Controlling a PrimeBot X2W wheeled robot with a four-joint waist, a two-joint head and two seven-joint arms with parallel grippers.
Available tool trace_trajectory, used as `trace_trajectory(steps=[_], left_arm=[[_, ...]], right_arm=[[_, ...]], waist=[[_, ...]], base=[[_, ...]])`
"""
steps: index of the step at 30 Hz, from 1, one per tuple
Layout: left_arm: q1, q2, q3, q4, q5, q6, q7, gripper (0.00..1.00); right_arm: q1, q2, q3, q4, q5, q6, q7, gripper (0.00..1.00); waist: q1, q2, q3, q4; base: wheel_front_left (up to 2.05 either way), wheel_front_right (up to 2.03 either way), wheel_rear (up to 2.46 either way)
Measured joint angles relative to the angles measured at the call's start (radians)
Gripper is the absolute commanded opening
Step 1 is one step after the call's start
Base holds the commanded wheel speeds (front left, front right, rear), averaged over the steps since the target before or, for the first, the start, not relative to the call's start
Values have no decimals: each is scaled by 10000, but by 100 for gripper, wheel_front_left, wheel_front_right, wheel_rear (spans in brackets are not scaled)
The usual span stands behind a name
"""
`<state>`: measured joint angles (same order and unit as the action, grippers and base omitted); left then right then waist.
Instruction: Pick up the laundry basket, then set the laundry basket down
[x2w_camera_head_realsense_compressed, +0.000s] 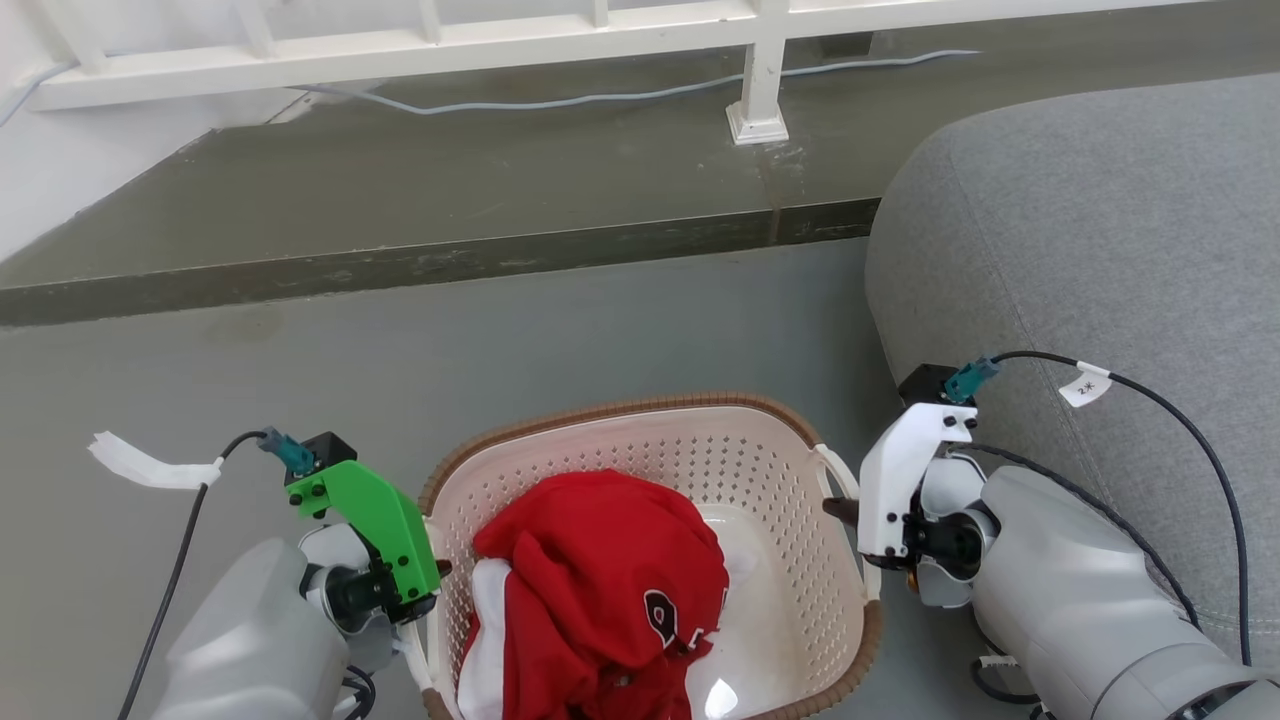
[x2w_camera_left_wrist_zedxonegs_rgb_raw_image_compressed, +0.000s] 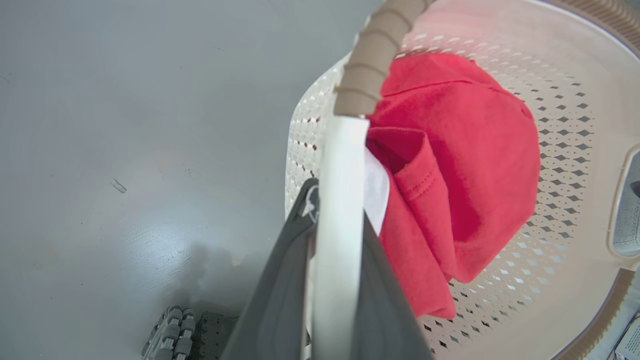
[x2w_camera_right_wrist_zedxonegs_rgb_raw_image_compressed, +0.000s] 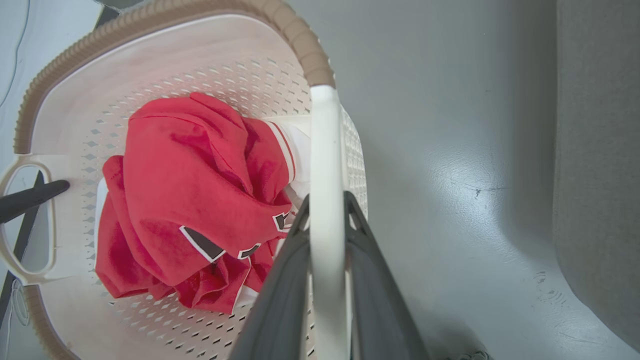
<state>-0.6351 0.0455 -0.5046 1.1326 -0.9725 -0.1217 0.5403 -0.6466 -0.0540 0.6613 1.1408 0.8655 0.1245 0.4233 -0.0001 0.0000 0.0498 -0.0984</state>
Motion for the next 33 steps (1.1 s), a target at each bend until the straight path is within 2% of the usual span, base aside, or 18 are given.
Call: trace_trajectory(steps=[16, 24, 33], left_arm=[[-19, 59, -88, -157, 0, 0, -313, 0], [-353, 196, -192, -299, 115, 0, -581, 0], [-848, 336, -265, -416, 546, -4, -1371, 0]], right_arm=[[-21, -33, 63, -146, 203, 0, -92, 0], [-266, -50, 81, -343, 320, 0, -339, 0], [-618, -4, 121, -539, 291, -13, -1126, 0]], waist=[[0, 0, 470, -41], [1, 0, 1269, -101], [0, 0, 2582, -163]], base=[[0, 0, 0], [0, 0, 0], [0, 0, 0]])
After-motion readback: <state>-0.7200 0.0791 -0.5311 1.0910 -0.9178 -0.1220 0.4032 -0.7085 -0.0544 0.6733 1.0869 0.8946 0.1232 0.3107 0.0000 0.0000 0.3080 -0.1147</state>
